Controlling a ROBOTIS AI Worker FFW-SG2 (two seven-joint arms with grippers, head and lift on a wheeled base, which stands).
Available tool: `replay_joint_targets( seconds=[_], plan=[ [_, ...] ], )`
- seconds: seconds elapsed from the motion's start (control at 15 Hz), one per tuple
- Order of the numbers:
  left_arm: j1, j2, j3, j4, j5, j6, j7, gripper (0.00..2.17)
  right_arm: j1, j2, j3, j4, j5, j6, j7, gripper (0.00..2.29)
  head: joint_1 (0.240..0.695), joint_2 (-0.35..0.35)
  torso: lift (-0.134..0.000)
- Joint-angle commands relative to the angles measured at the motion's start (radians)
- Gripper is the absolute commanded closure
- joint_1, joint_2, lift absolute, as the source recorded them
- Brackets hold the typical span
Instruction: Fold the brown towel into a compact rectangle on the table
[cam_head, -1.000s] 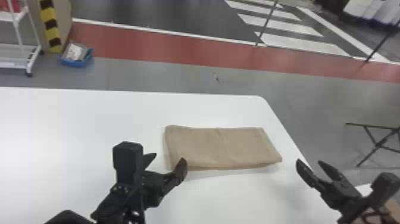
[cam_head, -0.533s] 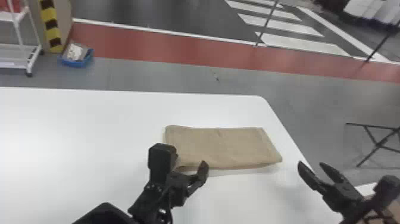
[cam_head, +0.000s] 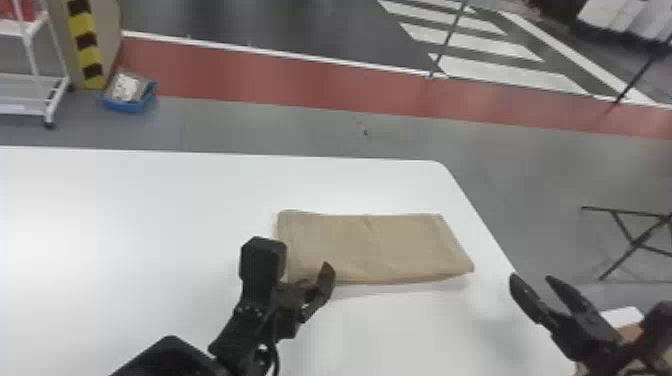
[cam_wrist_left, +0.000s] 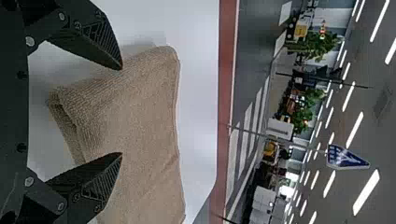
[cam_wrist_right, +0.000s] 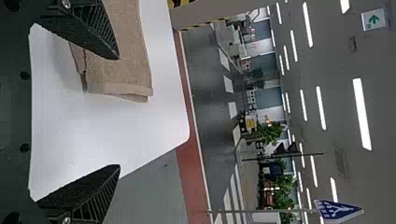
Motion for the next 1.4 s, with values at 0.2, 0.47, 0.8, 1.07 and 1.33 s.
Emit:
replay_joint_targets(
  seconds=[0.2,0.47,0.8,1.07,1.33],
  plan=[
    [0.007,0.003,-0.008,0.001,-0.043,0.015,0.000,0.28,0.000,0.004,0.006,-0.003,-0.003,-0.011,0.010,0.05,0.695,-0.350,-0.124],
    [0.009,0.003,-0.008,0.004,-0.057,0.018,-0.001,0.61,0.000,0.006,0.001,-0.007,-0.009,-0.011,0.013,0.05,0.695,-0.350,-0.124],
    [0.013,0.008,-0.004,-0.007,-0.057,0.027,0.000,1.01,0.000,0.009,0.001,-0.006,-0.010,-0.026,0.013,0.05,0.695,-0.350,-0.124],
    [0.026,0.022,0.022,-0.038,-0.055,0.027,0.011,1.08,0.000,0.012,0.009,-0.006,-0.012,-0.030,0.012,0.05,0.695,-0.350,-0.124],
    [0.026,0.045,0.079,-0.039,-0.054,0.027,0.011,1.09,-0.002,0.015,0.015,-0.012,-0.012,-0.033,0.012,0.05,0.695,-0.350,-0.124]
  ],
)
